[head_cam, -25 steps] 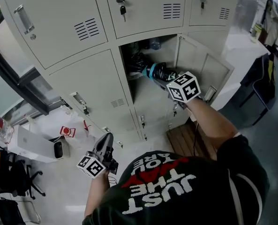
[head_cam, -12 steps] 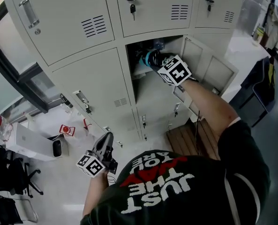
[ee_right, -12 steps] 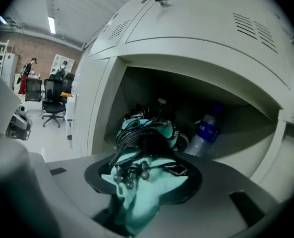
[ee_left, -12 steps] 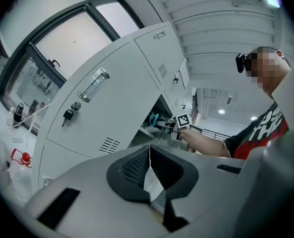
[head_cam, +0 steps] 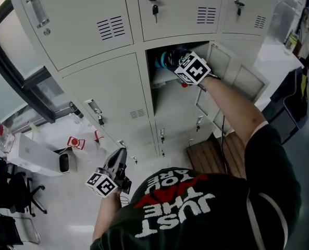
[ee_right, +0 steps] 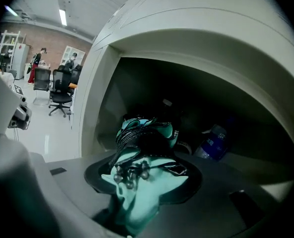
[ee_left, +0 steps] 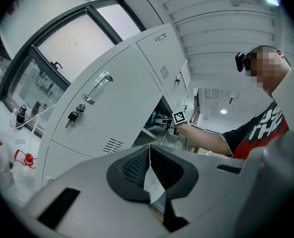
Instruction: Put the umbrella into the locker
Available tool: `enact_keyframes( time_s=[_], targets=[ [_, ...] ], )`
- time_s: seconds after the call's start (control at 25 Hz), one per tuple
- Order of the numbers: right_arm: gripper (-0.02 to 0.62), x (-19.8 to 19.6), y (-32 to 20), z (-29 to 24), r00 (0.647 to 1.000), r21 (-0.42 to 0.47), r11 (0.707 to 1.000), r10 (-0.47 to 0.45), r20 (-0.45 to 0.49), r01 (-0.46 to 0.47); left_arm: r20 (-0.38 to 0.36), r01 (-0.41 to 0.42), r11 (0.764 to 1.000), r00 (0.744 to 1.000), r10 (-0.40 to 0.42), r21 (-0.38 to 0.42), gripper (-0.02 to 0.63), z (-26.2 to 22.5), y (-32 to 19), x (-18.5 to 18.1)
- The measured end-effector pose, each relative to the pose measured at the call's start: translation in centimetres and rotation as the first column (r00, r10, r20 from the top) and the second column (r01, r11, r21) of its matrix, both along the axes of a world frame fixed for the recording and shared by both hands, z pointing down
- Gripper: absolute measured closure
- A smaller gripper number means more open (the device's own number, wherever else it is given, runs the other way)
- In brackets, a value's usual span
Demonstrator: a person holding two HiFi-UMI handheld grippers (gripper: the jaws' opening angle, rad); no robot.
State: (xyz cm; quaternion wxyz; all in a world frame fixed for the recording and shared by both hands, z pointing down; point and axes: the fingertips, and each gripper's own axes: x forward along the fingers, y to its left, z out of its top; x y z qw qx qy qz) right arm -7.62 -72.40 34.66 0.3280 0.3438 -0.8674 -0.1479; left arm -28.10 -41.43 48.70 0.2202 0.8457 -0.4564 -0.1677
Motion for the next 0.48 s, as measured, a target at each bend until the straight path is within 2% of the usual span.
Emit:
enact_keyframes(
  time_s=[0.48],
  targets=[
    [0.383,-0.6,-2.0,1.4,0.999,-0.026,0.999,-0.030,-0.015,0.030,0.107,-0.014,0.997,0.994,0.006,0.070,0.591,-2.9,-1.5,-0.2]
  ],
)
